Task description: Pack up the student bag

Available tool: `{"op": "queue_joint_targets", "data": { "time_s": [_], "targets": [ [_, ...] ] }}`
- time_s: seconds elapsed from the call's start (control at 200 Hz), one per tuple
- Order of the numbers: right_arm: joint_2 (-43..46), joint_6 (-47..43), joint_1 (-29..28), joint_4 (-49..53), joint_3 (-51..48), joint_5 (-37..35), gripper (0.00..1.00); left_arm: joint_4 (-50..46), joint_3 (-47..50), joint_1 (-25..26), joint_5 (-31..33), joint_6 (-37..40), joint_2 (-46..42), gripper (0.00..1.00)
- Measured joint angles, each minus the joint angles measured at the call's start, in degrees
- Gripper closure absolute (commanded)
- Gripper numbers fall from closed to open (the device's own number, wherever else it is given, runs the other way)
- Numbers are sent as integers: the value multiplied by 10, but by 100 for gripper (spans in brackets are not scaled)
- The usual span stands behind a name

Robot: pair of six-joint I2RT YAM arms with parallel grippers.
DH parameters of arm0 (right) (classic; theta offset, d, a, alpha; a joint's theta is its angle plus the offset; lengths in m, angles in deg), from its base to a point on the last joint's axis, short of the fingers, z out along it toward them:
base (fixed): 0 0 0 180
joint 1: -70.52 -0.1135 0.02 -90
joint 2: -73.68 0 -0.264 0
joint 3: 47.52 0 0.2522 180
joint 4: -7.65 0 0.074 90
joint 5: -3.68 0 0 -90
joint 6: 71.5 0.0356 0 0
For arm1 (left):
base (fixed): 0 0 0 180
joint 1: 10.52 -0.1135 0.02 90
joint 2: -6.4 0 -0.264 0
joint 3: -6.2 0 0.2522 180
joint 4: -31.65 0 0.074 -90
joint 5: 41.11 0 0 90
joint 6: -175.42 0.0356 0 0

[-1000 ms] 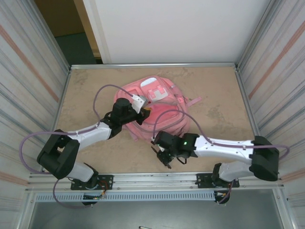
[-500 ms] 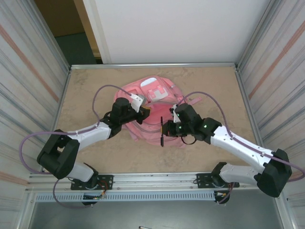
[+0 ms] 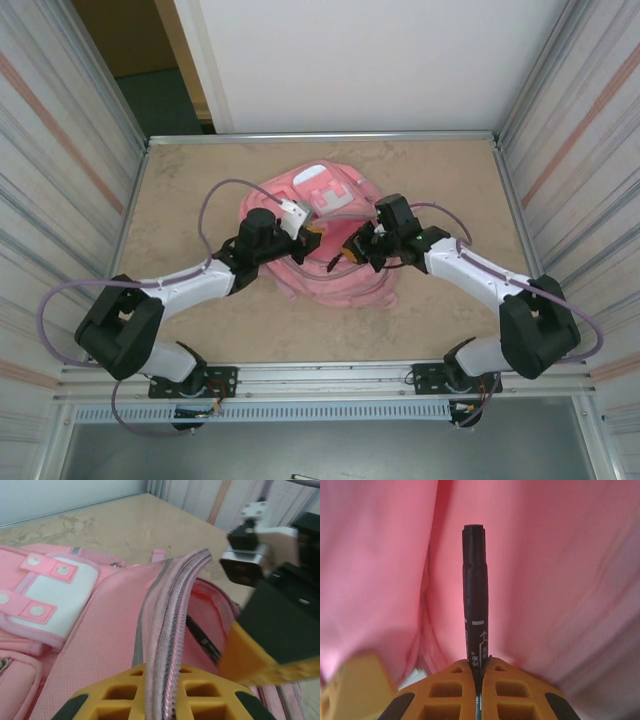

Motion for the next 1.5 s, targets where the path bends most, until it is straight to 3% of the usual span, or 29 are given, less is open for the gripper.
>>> {"op": "queue_joint_targets", "data": {
  "time_s": [0.306,0.481,0.581,0.777,1.102,1.193,1.348,1.498],
  "targets": [
    [-45,72,23,-37,2,-8,100,4,10,16,-1,16,-7,86],
    [-47,95,20,-44,4,-23,66,4,10,22,2,21,-7,86],
    [-48,75,13,-26,27,-32,58,9,10,24,5,24,-7,86],
    [-15,-7,-2,35,60,-54,54,26,10,26,15,32,-7,80],
    [196,-240,10,137,30,-107,53,31,10,32,40,65,-5,79],
    [193,-312,8,154,30,-93,53,30,10,30,42,72,-3,78],
    [148,-422,-13,195,35,-92,48,2,9,20,42,75,-7,64],
    [121,-511,-25,229,59,-89,41,-68,11,18,42,74,-68,61]
  ]
}}
